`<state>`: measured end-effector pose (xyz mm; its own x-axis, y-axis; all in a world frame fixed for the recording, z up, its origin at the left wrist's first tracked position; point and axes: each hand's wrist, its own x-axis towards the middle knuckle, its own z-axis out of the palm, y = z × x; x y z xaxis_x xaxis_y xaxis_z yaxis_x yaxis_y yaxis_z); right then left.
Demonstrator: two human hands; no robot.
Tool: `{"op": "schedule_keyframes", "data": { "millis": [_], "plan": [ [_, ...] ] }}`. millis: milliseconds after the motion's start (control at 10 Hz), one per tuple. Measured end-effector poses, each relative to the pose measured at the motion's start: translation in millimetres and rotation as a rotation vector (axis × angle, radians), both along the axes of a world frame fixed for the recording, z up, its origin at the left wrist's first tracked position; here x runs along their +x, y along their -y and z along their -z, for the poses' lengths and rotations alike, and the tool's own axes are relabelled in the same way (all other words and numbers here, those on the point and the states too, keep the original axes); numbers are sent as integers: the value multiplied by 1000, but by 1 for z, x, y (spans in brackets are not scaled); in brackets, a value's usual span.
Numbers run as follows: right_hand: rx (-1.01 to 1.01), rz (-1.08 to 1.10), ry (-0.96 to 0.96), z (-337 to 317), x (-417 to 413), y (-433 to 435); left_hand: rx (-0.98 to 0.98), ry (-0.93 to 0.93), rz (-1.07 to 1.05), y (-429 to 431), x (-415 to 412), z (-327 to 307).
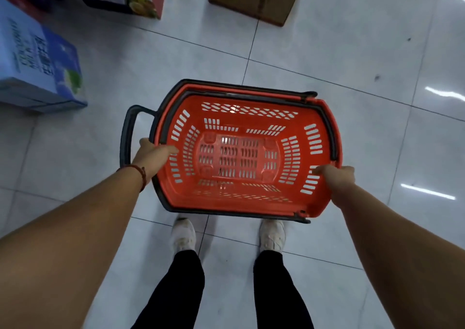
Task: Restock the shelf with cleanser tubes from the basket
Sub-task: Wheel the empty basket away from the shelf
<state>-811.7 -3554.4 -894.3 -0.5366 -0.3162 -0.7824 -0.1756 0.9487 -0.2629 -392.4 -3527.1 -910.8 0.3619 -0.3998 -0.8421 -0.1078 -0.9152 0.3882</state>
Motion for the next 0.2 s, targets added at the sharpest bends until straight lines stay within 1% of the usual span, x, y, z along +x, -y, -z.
{"op": "schedule_keyframes", "data": {
  "millis": [100, 200],
  "plan": [
    [101, -124, -172, -1, 11, 4, 86, 117, 113, -1, -2, -2],
    [82, -382, -308, -36, 47, 16, 59, 403, 351, -1, -6, -34]
  ]
}}
